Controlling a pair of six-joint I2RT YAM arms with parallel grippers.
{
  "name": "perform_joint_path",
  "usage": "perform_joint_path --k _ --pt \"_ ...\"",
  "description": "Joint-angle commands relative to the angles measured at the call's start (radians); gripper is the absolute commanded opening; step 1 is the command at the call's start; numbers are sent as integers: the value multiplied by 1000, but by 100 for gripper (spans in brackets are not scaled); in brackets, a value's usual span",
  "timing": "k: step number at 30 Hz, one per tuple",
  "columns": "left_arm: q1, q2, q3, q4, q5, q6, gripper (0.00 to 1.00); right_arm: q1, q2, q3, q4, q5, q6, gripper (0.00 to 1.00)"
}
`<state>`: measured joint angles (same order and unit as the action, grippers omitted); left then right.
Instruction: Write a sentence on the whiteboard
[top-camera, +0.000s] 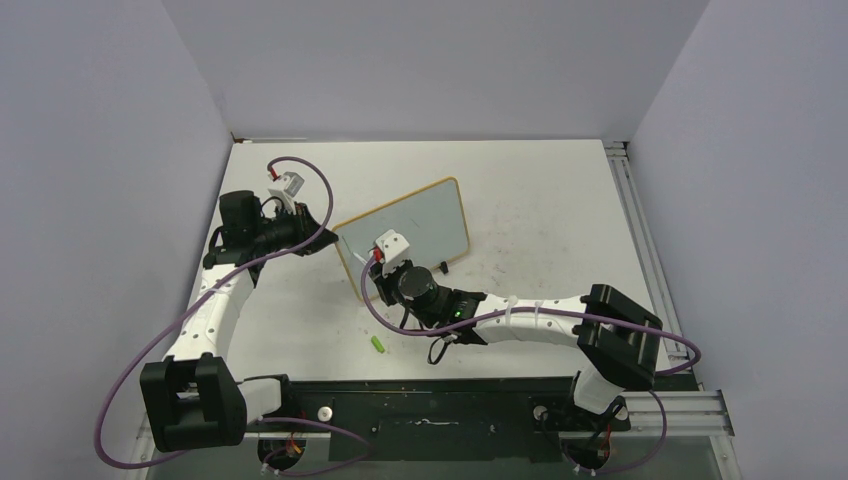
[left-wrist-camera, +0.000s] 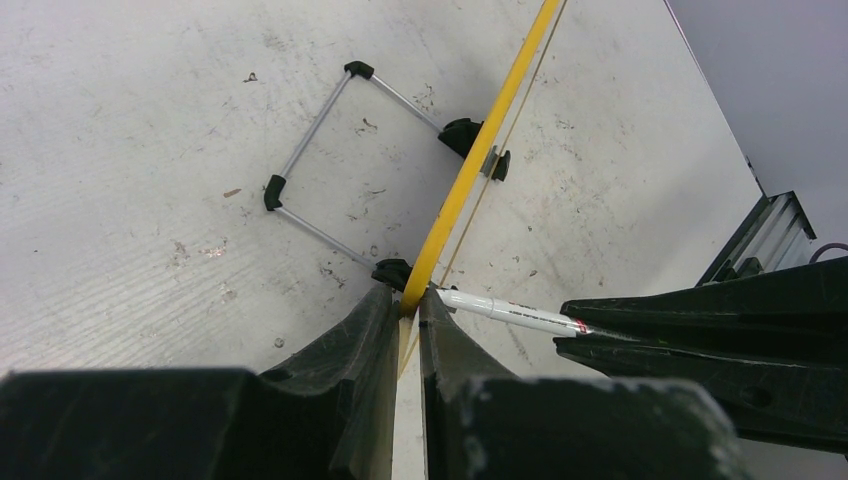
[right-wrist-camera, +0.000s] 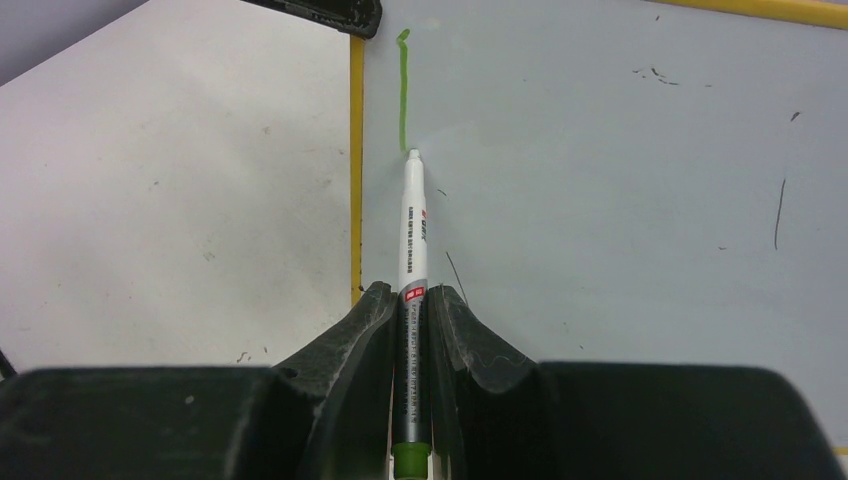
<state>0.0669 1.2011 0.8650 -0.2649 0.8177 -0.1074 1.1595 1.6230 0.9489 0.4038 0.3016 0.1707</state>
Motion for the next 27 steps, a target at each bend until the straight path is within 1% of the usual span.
perform_joint_path --k 1,18,27 --pt "-10 -19 20 20 24 0 0 -6 -47 34 56 68 -17 5" --pt "-10 -21 20 17 24 2 0 -20 -20 109 93 77 -74 5" --pt "-10 -20 22 17 24 2 0 -20 -12 96 82 75 -66 5"
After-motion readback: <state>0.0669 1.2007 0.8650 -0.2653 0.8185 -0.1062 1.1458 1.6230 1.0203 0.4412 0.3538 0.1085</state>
